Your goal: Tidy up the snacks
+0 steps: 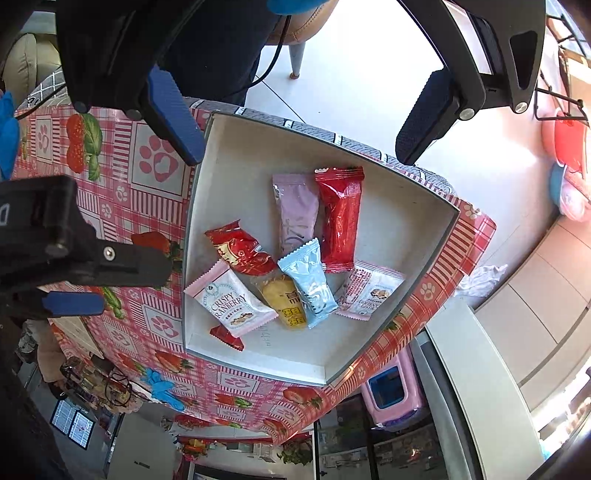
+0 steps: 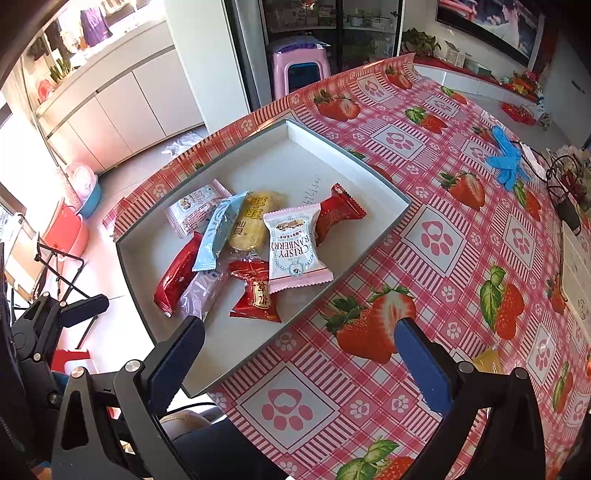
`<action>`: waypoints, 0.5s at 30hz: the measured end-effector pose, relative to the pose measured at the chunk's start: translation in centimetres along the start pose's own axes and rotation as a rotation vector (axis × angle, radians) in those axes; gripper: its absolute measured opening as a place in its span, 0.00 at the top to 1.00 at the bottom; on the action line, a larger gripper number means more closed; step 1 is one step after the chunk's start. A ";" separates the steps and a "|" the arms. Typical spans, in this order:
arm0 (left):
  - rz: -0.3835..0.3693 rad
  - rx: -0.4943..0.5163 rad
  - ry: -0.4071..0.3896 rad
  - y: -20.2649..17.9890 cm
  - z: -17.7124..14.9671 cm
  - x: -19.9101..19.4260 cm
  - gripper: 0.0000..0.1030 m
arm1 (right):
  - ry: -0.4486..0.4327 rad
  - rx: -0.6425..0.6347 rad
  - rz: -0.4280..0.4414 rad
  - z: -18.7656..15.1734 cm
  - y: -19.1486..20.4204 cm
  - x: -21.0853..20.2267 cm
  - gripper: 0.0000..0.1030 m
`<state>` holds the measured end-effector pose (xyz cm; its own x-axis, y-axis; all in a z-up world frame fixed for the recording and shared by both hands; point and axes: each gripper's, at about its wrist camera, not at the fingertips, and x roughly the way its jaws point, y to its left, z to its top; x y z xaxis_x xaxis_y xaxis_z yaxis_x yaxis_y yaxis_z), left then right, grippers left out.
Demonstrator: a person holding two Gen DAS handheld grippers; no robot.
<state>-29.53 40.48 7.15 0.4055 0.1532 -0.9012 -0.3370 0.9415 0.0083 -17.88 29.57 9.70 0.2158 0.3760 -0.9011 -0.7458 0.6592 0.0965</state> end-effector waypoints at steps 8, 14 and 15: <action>0.011 -0.017 0.006 0.3 0.1 -0.1 0.00 | 0.028 0.007 0.007 -0.4 -0.2 0.9 0.00; 0.019 -0.035 -0.001 1.2 0.6 -0.4 0.00 | 0.013 0.014 -0.008 0.1 -0.2 0.5 0.00; 0.022 -0.043 -0.002 1.5 0.8 -0.4 0.00 | 0.011 0.022 -0.004 0.3 -0.2 0.3 0.00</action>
<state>-29.52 42.06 7.89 0.3992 0.1745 -0.9001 -0.3820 0.9241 0.0097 -17.50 29.73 9.51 0.2119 0.3665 -0.9060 -0.7309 0.6748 0.1020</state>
